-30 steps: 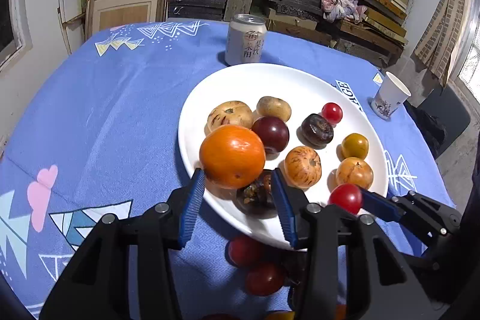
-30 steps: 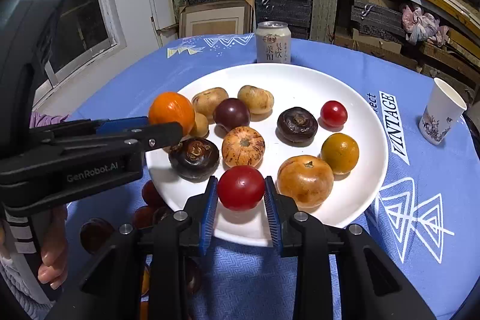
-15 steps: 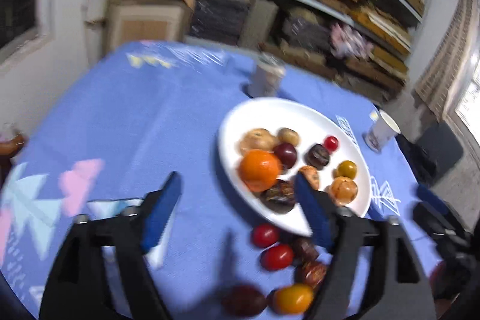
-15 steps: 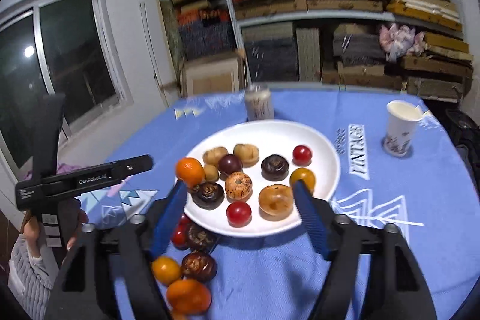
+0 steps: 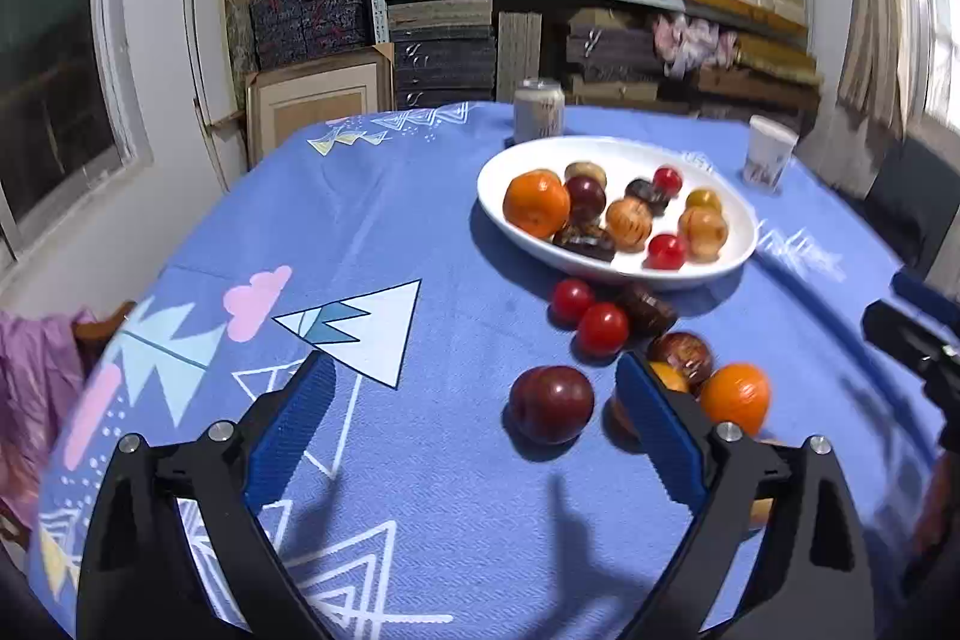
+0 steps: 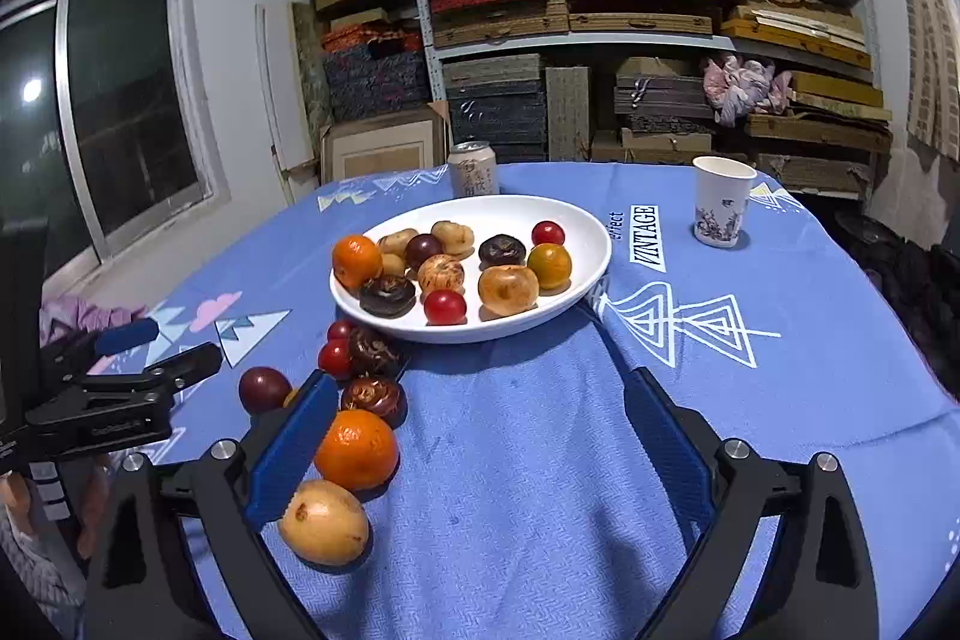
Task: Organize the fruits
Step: 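Move both open tools back over the loose fruit cluster, then grasp a dark red plum with the left tool while the right tool grasps a mandarin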
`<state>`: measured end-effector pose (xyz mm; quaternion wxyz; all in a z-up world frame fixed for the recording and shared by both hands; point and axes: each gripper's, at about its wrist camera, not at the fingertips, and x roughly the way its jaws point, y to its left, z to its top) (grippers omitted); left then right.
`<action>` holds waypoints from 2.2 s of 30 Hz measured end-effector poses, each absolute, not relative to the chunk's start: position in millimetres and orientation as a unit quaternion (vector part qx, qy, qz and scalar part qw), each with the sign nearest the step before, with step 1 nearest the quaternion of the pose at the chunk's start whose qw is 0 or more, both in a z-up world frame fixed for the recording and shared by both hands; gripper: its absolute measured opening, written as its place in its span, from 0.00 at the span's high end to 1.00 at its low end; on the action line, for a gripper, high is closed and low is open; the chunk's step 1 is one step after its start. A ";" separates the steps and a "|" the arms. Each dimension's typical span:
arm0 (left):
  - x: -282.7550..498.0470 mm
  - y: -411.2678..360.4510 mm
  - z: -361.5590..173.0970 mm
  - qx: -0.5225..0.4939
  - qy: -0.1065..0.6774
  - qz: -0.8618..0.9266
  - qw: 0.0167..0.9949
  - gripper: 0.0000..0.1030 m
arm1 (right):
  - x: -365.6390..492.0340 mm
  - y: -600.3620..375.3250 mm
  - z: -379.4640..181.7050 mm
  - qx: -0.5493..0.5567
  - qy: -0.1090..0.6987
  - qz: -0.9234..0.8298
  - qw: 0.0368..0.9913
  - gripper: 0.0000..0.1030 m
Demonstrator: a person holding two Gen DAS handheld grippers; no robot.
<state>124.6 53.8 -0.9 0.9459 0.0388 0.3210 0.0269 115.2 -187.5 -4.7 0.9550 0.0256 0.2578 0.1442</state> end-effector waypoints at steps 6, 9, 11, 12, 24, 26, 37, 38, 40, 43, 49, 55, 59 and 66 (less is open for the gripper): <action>138.4 50.8 -15.2 0.045 0.363 0.031 0.930 0.10 | 114.9 -184.5 -7.8 0.025 0.272 0.153 0.950 0.06; 142.3 48.3 -21.4 0.055 0.377 0.035 0.924 0.10 | 111.6 -175.2 -9.6 0.018 0.280 0.183 0.942 0.06; 143.5 46.9 -23.5 0.062 0.379 0.037 0.923 0.10 | 107.1 -162.5 -12.1 -0.002 0.287 0.207 0.935 0.06; 143.7 45.7 -24.3 0.066 0.379 0.037 0.922 0.10 | 104.4 -155.6 -13.9 -0.014 0.290 0.217 0.932 0.06; 144.6 53.3 -21.2 0.051 0.379 0.043 0.923 0.10 | 106.7 -123.9 -41.0 -0.096 0.364 0.206 0.903 0.03; 144.7 52.5 -21.0 0.054 0.378 0.042 0.923 0.10 | 105.9 -122.3 -42.0 -0.107 0.366 0.212 0.900 0.03; 144.0 47.5 -22.2 0.065 0.378 0.038 0.923 0.10 | 108.9 -165.8 -23.9 -0.045 0.330 0.166 0.928 0.03; 144.3 47.0 -22.8 0.066 0.380 0.038 0.922 0.10 | 109.2 -156.8 -31.2 -0.069 0.341 0.165 0.923 0.03; 144.7 45.4 -24.1 0.071 0.382 0.037 0.921 0.10 | 110.4 -146.4 -37.5 -0.095 0.347 0.156 0.920 0.09; 144.7 43.2 -24.5 0.076 0.382 0.037 0.920 0.10 | 110.4 -152.3 -32.8 -0.079 0.336 0.159 0.925 0.16; 143.7 44.8 -23.6 0.074 0.379 0.039 0.922 0.10 | 135.2 -201.8 -24.8 0.027 0.345 0.139 0.928 0.16; 143.7 45.6 -22.9 0.072 0.379 0.038 0.922 0.10 | 152.3 -213.3 -38.0 0.011 0.369 0.095 0.924 0.16; 145.3 41.1 -26.1 0.081 0.386 0.032 0.918 0.10 | 158.2 -188.9 -34.3 -0.045 0.352 0.103 0.929 0.20; 147.6 29.9 -30.4 0.092 0.386 0.001 0.918 0.10 | 175.3 -185.4 -41.5 -0.044 0.369 0.095 0.924 0.42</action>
